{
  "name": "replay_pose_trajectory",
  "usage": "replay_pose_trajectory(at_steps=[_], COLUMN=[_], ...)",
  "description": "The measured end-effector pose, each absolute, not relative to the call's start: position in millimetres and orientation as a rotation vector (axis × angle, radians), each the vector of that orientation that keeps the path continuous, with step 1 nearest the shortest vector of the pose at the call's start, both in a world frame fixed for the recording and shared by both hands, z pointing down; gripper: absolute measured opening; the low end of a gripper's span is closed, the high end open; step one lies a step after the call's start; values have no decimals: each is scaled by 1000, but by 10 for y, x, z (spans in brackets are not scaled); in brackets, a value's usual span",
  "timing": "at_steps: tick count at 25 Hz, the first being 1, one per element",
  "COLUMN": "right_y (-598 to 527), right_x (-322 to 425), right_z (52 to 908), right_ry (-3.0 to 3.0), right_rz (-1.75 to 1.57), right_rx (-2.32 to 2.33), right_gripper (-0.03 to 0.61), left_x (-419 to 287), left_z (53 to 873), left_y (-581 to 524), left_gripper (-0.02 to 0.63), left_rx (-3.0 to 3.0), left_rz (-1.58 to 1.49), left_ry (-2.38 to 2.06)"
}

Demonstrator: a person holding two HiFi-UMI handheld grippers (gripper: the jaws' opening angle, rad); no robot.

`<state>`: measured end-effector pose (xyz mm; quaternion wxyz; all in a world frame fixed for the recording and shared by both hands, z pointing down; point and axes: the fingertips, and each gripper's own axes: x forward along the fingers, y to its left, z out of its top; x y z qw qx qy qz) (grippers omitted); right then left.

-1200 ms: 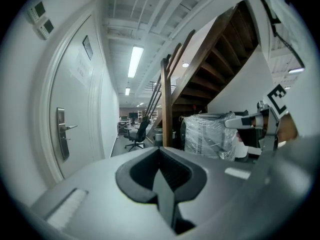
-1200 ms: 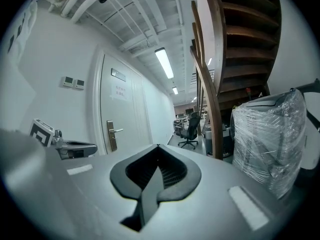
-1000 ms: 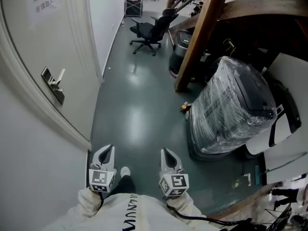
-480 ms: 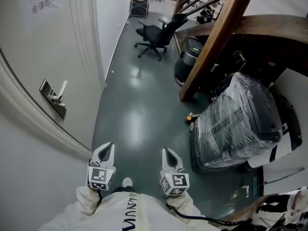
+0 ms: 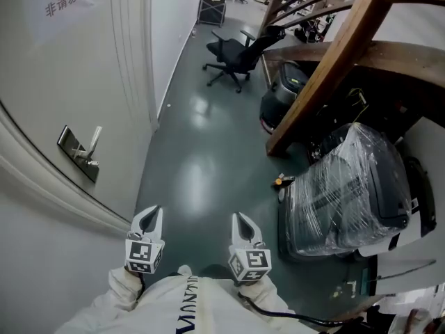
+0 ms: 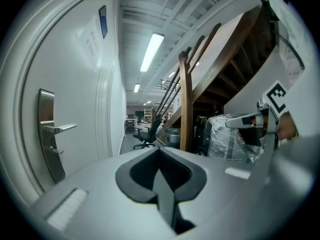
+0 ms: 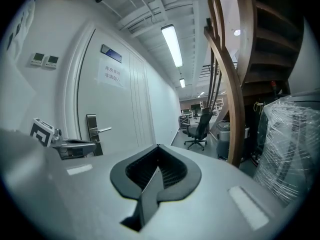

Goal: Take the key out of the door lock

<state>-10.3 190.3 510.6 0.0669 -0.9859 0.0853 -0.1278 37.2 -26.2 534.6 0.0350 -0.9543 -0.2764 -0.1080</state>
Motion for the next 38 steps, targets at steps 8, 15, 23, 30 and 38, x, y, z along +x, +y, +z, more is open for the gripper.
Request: replay_pose_trajectory(at_steps=[8, 15, 23, 30, 38], right_y=[1891, 1524, 737, 48, -618], right_x=[362, 1126, 1843, 2111, 2115], right_z=[5202, 5199, 5210, 5224, 5208], right_ry=[340, 617, 1053, 1411, 1766], right_rz=[-427, -419, -472, -496, -505], right_rx=[-2966, -2939, -2837, -2705, -2518], right_gripper=[0, 0, 0, 0, 0], left_x=[704, 1019, 1104, 956, 636], left_z=[5416, 5389, 5323, 5293, 5235], left_y=[-330, -729, -1307, -1664, -1914], left_gripper=[0, 0, 0, -1, 0], left_rx=[-2978, -3045, -3090, -3091, -3048], left_rz=[-328, -320, -366, -384, -390], left_ry=[-761, -477, -57, 286, 651])
